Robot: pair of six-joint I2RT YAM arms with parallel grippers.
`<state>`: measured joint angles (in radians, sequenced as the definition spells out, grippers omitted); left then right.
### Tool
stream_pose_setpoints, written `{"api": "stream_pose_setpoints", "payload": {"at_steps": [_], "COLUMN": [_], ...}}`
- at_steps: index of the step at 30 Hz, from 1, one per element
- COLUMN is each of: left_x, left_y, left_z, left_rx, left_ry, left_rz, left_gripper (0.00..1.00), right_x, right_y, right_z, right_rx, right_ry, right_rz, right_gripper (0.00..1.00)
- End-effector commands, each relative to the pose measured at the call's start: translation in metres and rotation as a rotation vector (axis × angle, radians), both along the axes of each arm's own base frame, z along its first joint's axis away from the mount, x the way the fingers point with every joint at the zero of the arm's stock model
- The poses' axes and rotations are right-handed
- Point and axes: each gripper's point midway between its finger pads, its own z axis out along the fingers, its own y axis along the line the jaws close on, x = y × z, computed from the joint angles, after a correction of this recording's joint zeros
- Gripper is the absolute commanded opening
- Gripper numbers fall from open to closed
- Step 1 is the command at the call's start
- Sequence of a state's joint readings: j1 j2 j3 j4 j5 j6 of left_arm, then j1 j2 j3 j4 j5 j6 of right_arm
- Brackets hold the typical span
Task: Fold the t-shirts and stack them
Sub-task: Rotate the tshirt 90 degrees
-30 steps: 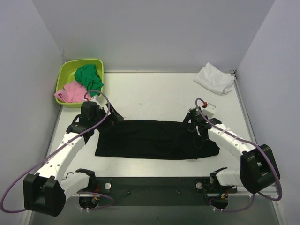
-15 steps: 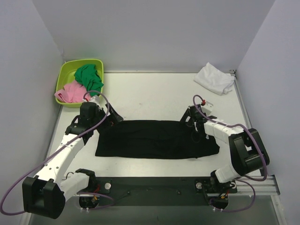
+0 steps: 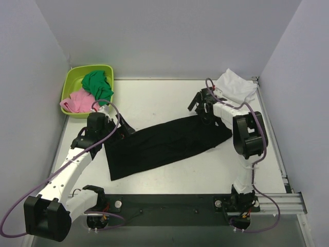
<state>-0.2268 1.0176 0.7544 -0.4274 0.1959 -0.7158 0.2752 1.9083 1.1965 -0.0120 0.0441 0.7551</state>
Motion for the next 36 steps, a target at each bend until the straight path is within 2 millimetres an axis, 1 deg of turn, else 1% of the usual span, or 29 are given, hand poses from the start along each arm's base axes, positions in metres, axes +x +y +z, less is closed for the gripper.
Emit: {"api": "stream_pose_setpoints", "payload": {"at_steps": [1, 2, 3, 5, 6, 8, 9, 10, 12, 13, 14, 17, 18, 19, 20, 21, 23, 24, 26, 27, 28, 29, 30, 31, 32, 33, 34, 35, 36], "left_x": [0.004, 0.003, 0.003, 0.003, 0.002, 0.002, 0.000, 0.001, 0.002, 0.003, 0.005, 0.009, 0.010, 0.010, 0.012, 0.011, 0.011, 0.010, 0.006, 0.006, 0.001, 0.000, -0.002, -0.005, -0.005, -0.007, -0.006, -0.007, -0.009], "left_y": [0.000, 0.000, 0.000, -0.001, -0.001, -0.003, -0.004, -0.005, -0.009, -0.010, -0.013, -0.016, -0.017, -0.018, -0.016, -0.016, -0.016, -0.016, -0.019, -0.018, -0.018, -0.019, -0.019, -0.019, -0.019, -0.022, -0.020, -0.020, -0.021], "left_z": [0.011, 0.012, 0.011, 0.007, 0.005, -0.003, -0.006, -0.011, -0.017, -0.021, -0.023, -0.028, -0.029, -0.030, -0.030, -0.032, -0.036, -0.042, -0.053, -0.059, -0.071, -0.075, -0.081, -0.088, -0.090, -0.094, -0.097, -0.099, -0.104], "left_rx": [0.010, 0.008, 0.009, 0.007, 0.008, 0.005, -0.001, -0.005, -0.021, -0.027, -0.038, -0.051, -0.054, -0.051, -0.043, -0.038, -0.021, -0.015, -0.002, 0.013, 0.026, 0.027, 0.046, 0.055, 0.061, 0.069, 0.084, 0.090, 0.102], "left_ry": [-0.048, -0.051, -0.052, -0.043, -0.037, -0.020, -0.011, 0.004, 0.013, 0.025, 0.022, 0.033, 0.033, 0.035, 0.030, 0.029, 0.028, 0.039, 0.064, 0.072, 0.101, 0.110, 0.114, 0.130, 0.129, 0.137, 0.139, 0.146, 0.159], "left_rz": [-0.027, -0.030, -0.033, -0.034, -0.035, -0.040, -0.042, -0.043, -0.047, -0.046, -0.048, -0.035, -0.036, -0.034, -0.017, -0.014, -0.009, -0.006, -0.012, 0.000, 0.001, 0.005, 0.010, 0.015, 0.019, 0.014, 0.025, 0.029, 0.023], "left_gripper": [0.97, 0.97, 0.97, 0.97, 0.97, 0.98, 0.97, 0.97, 0.98, 0.97, 0.97, 0.97, 0.97, 0.97, 0.97, 0.98, 0.97, 0.97, 0.97, 0.97, 0.97, 0.98, 0.97, 0.97, 0.97, 0.97, 0.97, 0.97, 0.97], "right_x": [0.029, 0.031, 0.055, 0.072, 0.090, 0.107, 0.109, 0.131, 0.145, 0.159, 0.169, 0.186, 0.188, 0.190, 0.186, 0.178, 0.166, 0.147, 0.126, 0.104, 0.095, 0.084, 0.064, 0.050, 0.040, 0.022, 0.011, 0.001, -0.013], "right_y": [0.035, 0.041, 0.049, 0.057, 0.067, 0.076, 0.083, 0.090, 0.099, 0.104, 0.106, 0.104, 0.103, 0.094, 0.088, 0.082, 0.071, 0.065, 0.058, 0.054, 0.051, 0.048, 0.046, 0.043, 0.042, 0.040, 0.039, 0.038, 0.036], "right_z": [-0.013, -0.018, -0.017, -0.019, -0.022, -0.021, -0.037, -0.018, -0.022, -0.005, 0.005, 0.044, 0.084, 0.101, 0.110, 0.156, 0.190, 0.213, 0.232, 0.246, 0.252, 0.257, 0.286, 0.265, 0.270, 0.289, 0.279, 0.281, 0.297], "right_rx": [0.099, 0.122, 0.140, 0.174, 0.219, 0.277, 0.306, 0.337, 0.370, 0.400, 0.415, 0.441, 0.438, 0.420, 0.400, 0.381, 0.346, 0.334, 0.294, 0.290, 0.283, 0.279, 0.283, 0.274, 0.266, 0.260, 0.258, 0.258, 0.261], "right_ry": [0.125, 0.156, 0.135, 0.140, 0.132, 0.123, 0.152, 0.091, 0.071, 0.021, -0.028, -0.163, -0.247, -0.290, -0.317, -0.395, -0.448, -0.474, -0.502, -0.515, -0.540, -0.551, -0.609, -0.571, -0.591, -0.635, -0.621, -0.630, -0.668], "right_rz": [0.079, 0.087, 0.088, 0.077, 0.085, 0.070, 0.076, 0.088, 0.087, 0.106, 0.118, 0.157, 0.183, 0.179, 0.187, 0.211, 0.218, 0.229, 0.247, 0.257, 0.262, 0.259, 0.272, 0.271, 0.275, 0.281, 0.284, 0.288, 0.291], "right_gripper": [1.00, 1.00, 1.00, 1.00, 1.00, 1.00, 1.00, 1.00, 1.00, 1.00, 1.00, 1.00, 1.00, 1.00, 1.00, 1.00, 1.00, 1.00, 1.00, 1.00, 1.00, 1.00, 1.00, 1.00, 1.00, 1.00, 1.00, 1.00, 1.00]}}
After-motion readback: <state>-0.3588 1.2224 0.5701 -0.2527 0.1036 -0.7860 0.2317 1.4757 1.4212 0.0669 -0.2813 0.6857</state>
